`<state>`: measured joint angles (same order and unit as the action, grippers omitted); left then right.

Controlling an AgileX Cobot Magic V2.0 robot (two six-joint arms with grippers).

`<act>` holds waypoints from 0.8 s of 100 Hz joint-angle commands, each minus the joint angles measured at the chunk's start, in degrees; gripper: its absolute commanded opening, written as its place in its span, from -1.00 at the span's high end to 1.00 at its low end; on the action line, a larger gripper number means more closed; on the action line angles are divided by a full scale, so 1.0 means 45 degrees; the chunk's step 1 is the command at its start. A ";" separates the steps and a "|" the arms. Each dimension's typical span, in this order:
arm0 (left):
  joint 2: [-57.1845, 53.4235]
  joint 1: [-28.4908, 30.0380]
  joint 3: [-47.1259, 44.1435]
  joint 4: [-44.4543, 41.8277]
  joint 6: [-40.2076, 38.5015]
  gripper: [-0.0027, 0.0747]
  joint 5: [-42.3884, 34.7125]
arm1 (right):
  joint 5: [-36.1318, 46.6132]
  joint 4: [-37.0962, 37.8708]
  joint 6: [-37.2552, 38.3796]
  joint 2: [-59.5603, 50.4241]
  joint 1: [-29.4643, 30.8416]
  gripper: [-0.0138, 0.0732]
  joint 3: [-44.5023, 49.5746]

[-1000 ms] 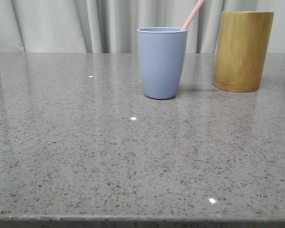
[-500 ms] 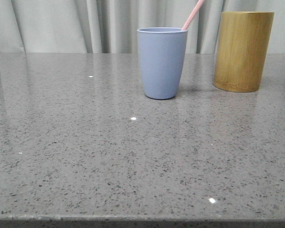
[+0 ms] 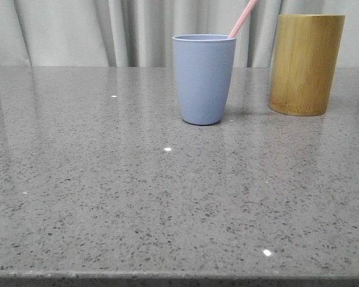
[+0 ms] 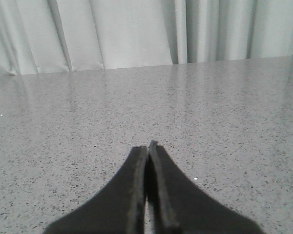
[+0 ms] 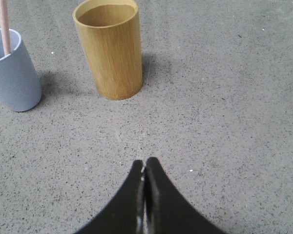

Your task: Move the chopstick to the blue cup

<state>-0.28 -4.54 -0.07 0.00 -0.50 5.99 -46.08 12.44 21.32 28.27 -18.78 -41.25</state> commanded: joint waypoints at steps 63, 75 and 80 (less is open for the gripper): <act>-0.0432 -0.0124 -0.0136 0.0137 -0.0099 0.98 -0.0998 | 0.0784 0.0265 0.0020 0.0027 0.0094 0.84 -0.0266; -0.0432 -0.0124 -0.0136 0.0137 -0.0099 0.98 -0.0998 | 0.1046 0.0277 -0.0541 -0.0149 0.0105 0.84 0.0057; -0.0432 -0.0124 -0.0136 0.0137 -0.0099 0.98 -0.0998 | 0.1517 0.0198 -0.0955 -0.0319 0.0105 0.84 0.0331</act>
<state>-0.28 -4.54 -0.07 0.00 -0.50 5.99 -45.61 12.44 19.99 27.66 -18.78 -39.82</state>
